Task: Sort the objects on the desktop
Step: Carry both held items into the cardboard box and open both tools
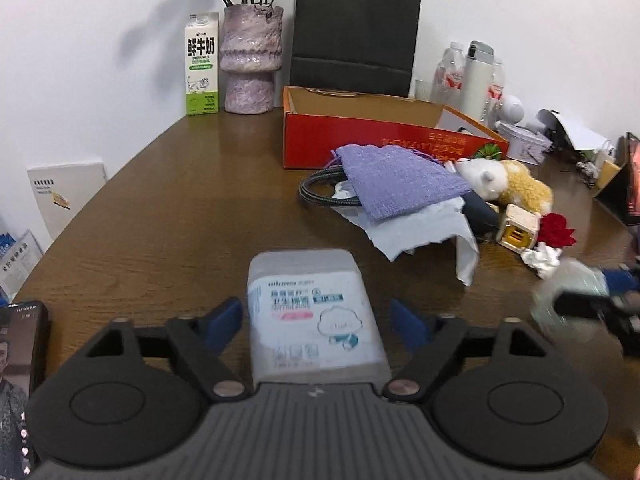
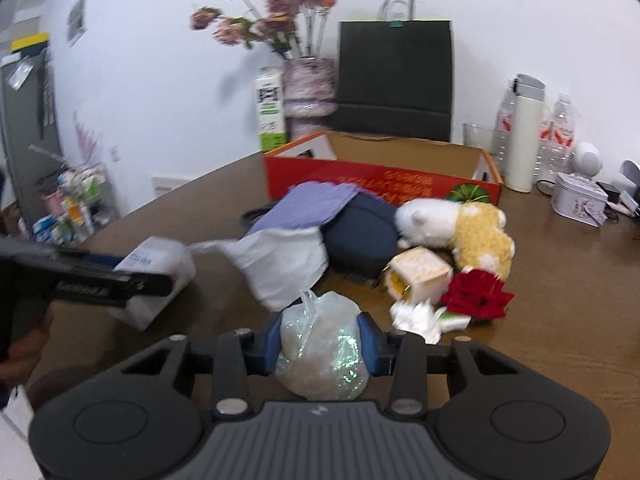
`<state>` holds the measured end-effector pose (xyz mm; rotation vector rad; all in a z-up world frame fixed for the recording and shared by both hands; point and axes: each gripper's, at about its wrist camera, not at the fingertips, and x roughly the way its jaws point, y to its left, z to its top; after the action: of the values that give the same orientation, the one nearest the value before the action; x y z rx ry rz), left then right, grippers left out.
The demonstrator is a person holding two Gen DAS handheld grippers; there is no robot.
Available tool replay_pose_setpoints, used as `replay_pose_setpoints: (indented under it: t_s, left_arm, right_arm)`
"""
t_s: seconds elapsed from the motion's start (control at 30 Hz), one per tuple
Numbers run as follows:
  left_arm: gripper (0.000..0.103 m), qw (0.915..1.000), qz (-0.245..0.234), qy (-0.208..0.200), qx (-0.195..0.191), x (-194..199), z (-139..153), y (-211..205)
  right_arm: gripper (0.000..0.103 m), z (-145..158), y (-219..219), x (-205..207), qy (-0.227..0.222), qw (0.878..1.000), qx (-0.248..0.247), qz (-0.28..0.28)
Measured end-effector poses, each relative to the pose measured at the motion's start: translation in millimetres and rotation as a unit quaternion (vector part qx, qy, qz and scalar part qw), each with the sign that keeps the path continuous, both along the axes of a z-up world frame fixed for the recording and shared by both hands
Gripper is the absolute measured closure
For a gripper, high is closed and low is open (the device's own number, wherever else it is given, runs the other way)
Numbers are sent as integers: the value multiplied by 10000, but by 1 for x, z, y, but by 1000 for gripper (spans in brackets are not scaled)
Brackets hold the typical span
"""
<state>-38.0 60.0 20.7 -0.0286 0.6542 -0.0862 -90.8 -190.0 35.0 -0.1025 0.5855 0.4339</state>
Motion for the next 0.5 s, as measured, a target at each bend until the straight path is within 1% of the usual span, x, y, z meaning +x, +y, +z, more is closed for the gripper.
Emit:
replay_pose_setpoints:
  t_s: [0.07, 0.1, 0.17, 0.23, 0.27, 0.3, 0.33, 0.37, 0.43, 0.47, 0.5]
  left_arm:
    - [34, 9998, 157, 133, 41, 9, -6, -3]
    - [36, 9997, 177, 142, 49, 10, -8, -3]
    - [37, 9998, 170, 127, 58, 5, -6, -5]
    - [37, 9998, 202, 14, 41, -9, 1, -4]
    - [37, 9995, 277, -71, 99, -16, 8, -3]
    - [37, 9989, 374, -245, 104, -23, 17, 0]
    - [37, 9980, 462, -428, 5, -28, 30, 4]
    - [37, 9971, 492, -565, -121, -27, 43, 8]
    - [37, 9946, 436, -876, -331, -18, 69, 11]
    - [37, 9932, 429, -1007, -386, -11, 76, 11]
    - [37, 9931, 413, -1024, -385, 4, 84, 8]
  right_arm:
    - [65, -2, 6, -3, -28, 9997, -218, -114]
    - [65, -3, 9, -6, -61, 9994, -302, -176]
    - [67, 1, 9, -15, -158, 9991, -330, -197]
    - [68, 8, 3, -22, -275, 9991, -204, -252]
    - [68, 11, -3, -25, -353, 9987, -141, -326]
    - [69, 15, -9, -25, -432, 9981, -79, -441]
    - [70, 20, -17, -23, -487, 9972, 16, -565]
    - [71, 25, -24, -18, -505, 9966, 139, -630]
    - [72, 42, -41, 0, -534, 9944, 573, -715]
    - [73, 53, -47, 12, -542, 9933, 735, -709]
    - [73, 64, -50, 28, -585, 9927, 782, -714]
